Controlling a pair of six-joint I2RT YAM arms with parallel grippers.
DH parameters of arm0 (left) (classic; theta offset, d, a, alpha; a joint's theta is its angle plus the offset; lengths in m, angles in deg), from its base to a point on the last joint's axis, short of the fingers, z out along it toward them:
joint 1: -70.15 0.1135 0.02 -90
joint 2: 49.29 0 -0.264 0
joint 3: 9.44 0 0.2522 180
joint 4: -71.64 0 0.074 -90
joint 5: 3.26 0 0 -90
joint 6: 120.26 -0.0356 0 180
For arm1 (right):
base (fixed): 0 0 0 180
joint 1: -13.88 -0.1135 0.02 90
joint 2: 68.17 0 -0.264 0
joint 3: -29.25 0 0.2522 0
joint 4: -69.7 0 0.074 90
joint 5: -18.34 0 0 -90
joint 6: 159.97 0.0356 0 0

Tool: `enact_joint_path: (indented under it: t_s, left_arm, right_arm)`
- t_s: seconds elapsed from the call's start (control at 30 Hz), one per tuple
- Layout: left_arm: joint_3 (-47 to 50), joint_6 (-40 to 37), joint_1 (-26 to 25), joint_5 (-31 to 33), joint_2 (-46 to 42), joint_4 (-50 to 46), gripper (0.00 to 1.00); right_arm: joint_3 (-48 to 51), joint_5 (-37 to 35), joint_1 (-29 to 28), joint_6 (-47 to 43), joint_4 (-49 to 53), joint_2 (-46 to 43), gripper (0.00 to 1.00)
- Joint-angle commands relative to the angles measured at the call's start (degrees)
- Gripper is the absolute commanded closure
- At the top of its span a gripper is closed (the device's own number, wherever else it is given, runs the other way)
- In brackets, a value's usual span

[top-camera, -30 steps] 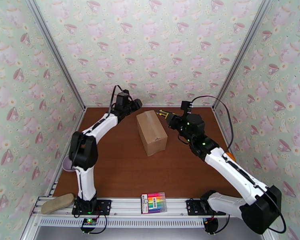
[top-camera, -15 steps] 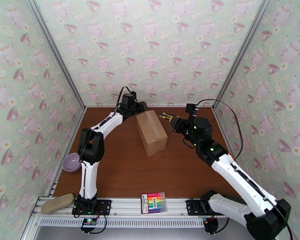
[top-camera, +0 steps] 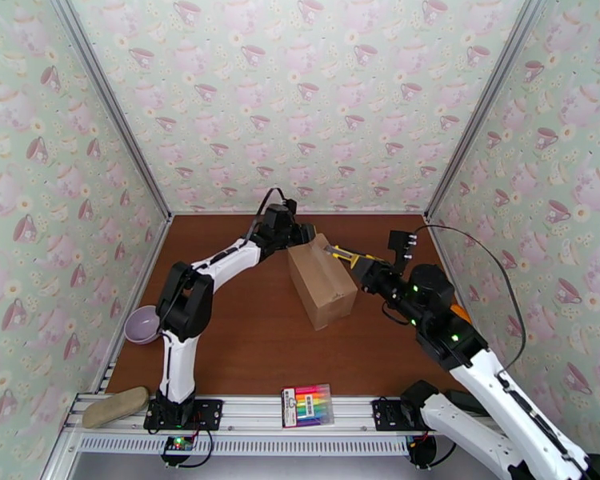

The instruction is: Unpack the express box

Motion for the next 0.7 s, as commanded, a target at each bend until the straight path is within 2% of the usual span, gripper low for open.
enact_joint_path:
  t_s: [0.0, 0.13, 0.33, 0.47, 0.67]
  left_arm:
    - [2.48, 0.24, -0.75, 3.39, -4.18, 0.91, 0.47]
    - [6.55, 0.78, 1.02, 6.34, -9.45, 2.00, 0.45]
    - [12.62, -0.01, 3.93, 9.67, -18.32, -0.90, 0.43]
    - [15.98, -0.29, 3.90, 11.41, -22.90, -4.37, 0.43]
    - [24.08, 3.89, 3.03, 11.23, -27.01, -2.28, 0.44]
  right_arm:
    - [0.69, -3.06, -1.47, 0.48, 3.92, -2.07, 1.00]
    - [-0.77, -7.10, -1.75, -1.17, 8.25, -1.98, 1.00]
    - [-6.91, -12.54, -1.69, -4.56, 14.85, 5.40, 1.00]
    - [-11.24, -16.39, -1.77, -7.01, 17.50, 11.01, 1.00]
    - [-16.41, -20.78, -1.72, -12.79, 19.78, 17.06, 1.00]
